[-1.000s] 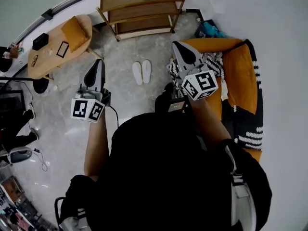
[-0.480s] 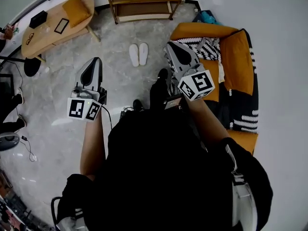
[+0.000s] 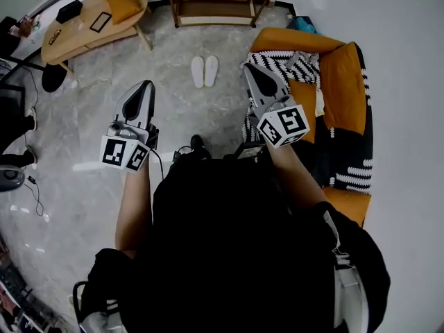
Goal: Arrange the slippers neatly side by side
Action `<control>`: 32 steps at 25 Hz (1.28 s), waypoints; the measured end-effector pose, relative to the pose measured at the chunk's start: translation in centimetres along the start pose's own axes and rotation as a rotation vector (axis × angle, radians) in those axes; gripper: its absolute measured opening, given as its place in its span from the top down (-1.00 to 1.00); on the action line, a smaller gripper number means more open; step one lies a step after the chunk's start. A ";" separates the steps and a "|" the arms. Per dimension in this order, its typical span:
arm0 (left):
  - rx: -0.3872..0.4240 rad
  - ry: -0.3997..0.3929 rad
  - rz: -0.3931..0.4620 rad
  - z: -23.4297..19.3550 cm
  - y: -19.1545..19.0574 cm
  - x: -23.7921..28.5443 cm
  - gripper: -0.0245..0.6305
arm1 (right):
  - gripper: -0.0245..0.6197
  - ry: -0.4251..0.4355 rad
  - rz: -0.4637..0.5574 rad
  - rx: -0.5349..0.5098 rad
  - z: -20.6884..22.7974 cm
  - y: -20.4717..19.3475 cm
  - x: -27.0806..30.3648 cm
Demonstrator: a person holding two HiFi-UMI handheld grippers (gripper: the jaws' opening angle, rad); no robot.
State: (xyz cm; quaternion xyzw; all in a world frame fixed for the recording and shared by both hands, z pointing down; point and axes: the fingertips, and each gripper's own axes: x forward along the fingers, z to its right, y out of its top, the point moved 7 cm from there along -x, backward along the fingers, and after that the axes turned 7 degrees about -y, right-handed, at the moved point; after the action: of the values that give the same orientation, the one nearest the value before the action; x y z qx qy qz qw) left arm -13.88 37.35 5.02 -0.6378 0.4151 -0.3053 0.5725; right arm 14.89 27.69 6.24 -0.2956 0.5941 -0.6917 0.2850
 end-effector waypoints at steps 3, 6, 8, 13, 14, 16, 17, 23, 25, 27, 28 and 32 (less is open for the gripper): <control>0.005 0.008 -0.026 3.1 -0.4 -0.3 0.88 | 0.82 -0.008 0.002 0.011 0.4 -0.1 -2.9; 0.006 0.007 -0.048 7.0 -1.1 -0.7 0.88 | 0.82 -0.021 0.005 0.001 0.8 -0.1 -6.7; -0.006 0.005 -0.060 9.6 -1.9 -1.0 0.88 | 0.82 -0.029 0.003 -0.001 1.0 -0.4 -9.7; -0.032 -0.027 -0.078 16.2 -3.5 -2.4 0.88 | 0.82 -0.062 -0.020 0.028 1.9 -2.5 -17.5; -0.024 -0.033 -0.084 17.1 -3.7 -2.7 0.88 | 0.82 -0.068 -0.023 0.035 2.0 -2.9 -18.6; -0.020 -0.036 -0.095 18.5 -4.2 -3.5 0.88 | 0.82 -0.072 -0.030 0.045 2.0 -3.7 -20.6; -0.023 -0.036 -0.099 19.0 -4.4 -3.9 0.88 | 0.82 -0.072 -0.033 0.047 2.0 -4.1 -21.4; -0.033 -0.047 -0.100 21.1 -4.3 -4.7 0.88 | 0.83 -0.059 -0.030 0.052 1.3 -4.3 -24.2; -0.021 -0.066 -0.106 21.4 -4.1 -4.4 0.88 | 0.83 -0.063 -0.025 0.051 1.2 -4.1 -24.7; -0.013 -0.078 -0.116 21.3 -4.3 -4.0 0.88 | 0.82 -0.067 -0.019 0.048 1.0 -3.7 -24.8; -0.007 -0.083 -0.118 21.4 -4.2 -3.8 0.88 | 0.82 -0.065 -0.015 0.045 0.9 -3.6 -24.8; 0.031 -0.071 -0.106 22.0 -3.5 -3.6 0.88 | 0.82 -0.047 -0.011 0.031 0.1 -3.2 -24.4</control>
State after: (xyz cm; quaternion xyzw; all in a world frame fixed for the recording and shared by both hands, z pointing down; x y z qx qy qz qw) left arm 4.03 51.01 5.30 -0.6604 0.3554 -0.3186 0.5798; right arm 31.03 46.21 7.69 -0.3107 0.5749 -0.6951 0.2997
